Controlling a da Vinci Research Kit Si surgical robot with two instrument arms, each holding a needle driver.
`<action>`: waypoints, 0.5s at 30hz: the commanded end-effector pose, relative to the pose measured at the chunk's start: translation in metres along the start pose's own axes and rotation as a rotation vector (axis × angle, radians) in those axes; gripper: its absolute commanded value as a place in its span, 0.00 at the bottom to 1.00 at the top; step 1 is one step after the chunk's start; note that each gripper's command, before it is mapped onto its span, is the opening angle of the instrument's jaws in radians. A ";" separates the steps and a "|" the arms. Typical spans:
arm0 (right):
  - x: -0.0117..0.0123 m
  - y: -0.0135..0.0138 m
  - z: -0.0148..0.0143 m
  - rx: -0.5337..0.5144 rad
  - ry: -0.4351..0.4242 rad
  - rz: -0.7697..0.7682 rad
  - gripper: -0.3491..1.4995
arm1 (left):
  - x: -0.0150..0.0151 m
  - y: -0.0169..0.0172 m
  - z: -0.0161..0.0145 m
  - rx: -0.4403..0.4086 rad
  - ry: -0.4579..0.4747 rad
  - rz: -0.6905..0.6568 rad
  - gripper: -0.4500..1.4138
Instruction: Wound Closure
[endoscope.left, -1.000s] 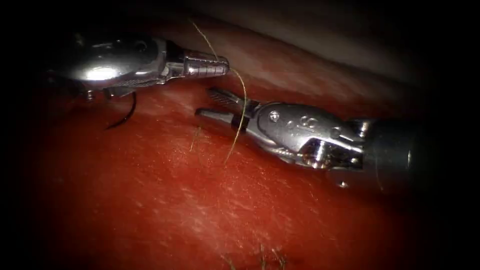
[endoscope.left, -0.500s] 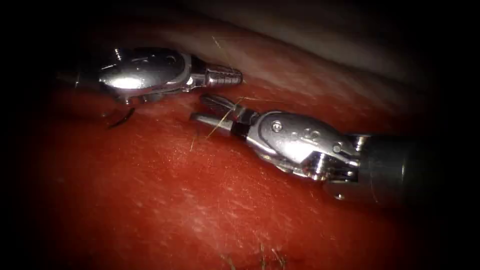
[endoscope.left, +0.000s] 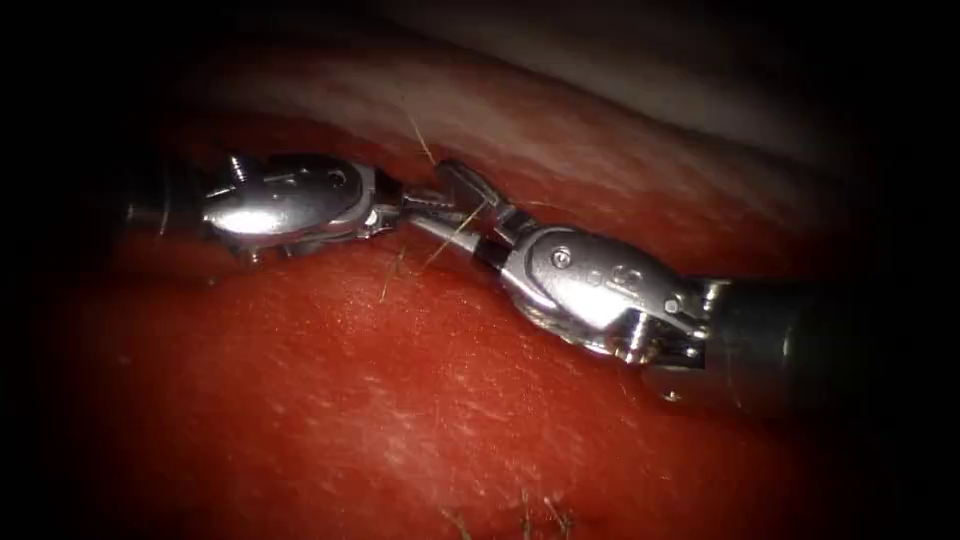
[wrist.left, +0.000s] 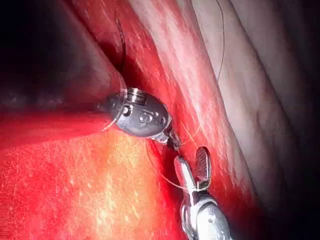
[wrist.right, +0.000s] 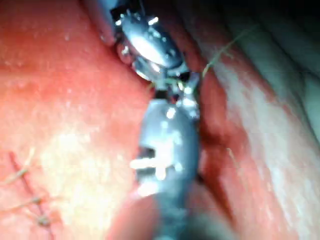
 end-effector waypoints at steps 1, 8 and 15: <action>-0.0008 -0.0002 0.0004 -0.049 -0.027 0.005 0.53 | -0.0010 0.0003 0.0004 -0.005 -0.002 -0.001 0.05; -0.0018 0.0012 -0.0005 -0.137 -0.100 -0.007 0.46 | -0.0016 0.0007 -0.0004 -0.015 -0.005 -0.014 0.05; -0.0034 0.0035 0.0007 -0.222 -0.320 -0.036 0.44 | -0.0020 0.0008 0.0004 -0.024 -0.016 -0.024 0.05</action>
